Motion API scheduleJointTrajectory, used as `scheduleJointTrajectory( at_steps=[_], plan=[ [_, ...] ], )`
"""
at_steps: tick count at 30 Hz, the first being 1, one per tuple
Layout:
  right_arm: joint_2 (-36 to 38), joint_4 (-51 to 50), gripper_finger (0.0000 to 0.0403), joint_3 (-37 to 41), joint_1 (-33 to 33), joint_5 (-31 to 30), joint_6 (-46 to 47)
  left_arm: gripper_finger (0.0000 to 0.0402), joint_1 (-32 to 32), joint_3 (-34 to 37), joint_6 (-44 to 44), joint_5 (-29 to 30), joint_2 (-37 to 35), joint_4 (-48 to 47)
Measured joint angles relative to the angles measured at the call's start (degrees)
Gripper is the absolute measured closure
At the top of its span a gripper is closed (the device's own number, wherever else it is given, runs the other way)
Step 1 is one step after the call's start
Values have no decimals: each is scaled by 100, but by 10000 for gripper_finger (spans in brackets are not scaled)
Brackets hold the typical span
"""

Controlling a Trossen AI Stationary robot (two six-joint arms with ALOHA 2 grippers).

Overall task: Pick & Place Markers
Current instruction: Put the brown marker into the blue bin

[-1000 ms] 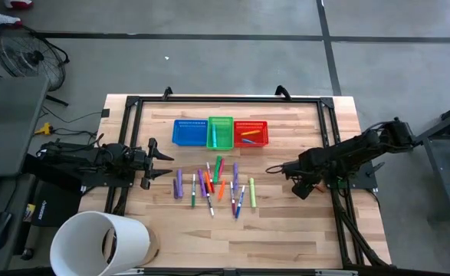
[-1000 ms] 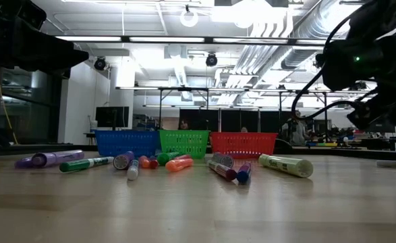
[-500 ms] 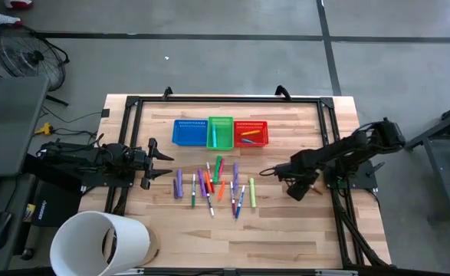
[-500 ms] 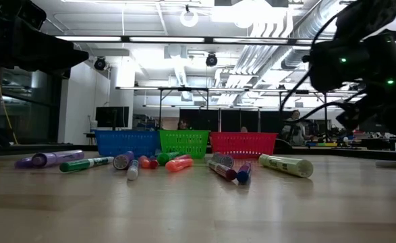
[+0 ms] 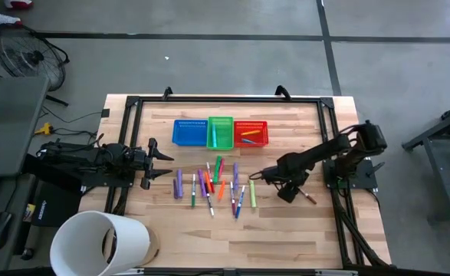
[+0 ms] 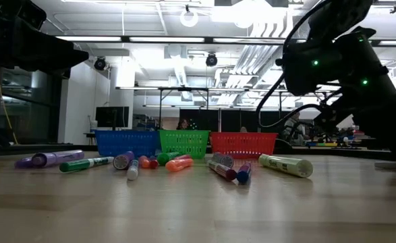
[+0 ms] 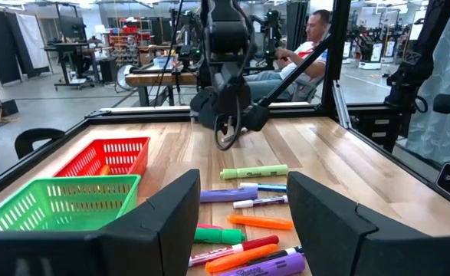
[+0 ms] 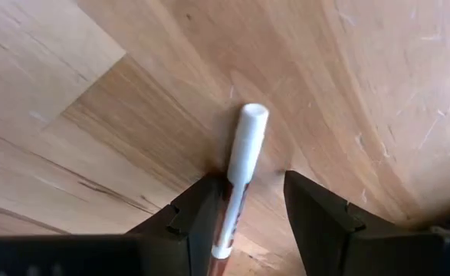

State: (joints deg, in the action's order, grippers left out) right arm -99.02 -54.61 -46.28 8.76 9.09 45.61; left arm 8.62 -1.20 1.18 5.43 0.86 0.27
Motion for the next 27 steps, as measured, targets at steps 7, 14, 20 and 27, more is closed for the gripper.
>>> scheduleJointTrajectory(
  at_steps=[7, 14, 20, 27],
  plan=[
    [9, 72, 260, -2, 485, -23, 711, 206, 1, 1, -1, -1, 1, 0],
    [11, 166, 272, 10, 585, 262, 964, 206, 1, 0, 0, 0, 1, 0],
    [72, 228, 279, 26, 743, 196, 967, 206, 2, -1, -1, 0, 0, 0],
    [116, 394, 280, 166, 712, 294, 1091, 206, 0, 1, 1, -2, 2, 0]
  ],
)
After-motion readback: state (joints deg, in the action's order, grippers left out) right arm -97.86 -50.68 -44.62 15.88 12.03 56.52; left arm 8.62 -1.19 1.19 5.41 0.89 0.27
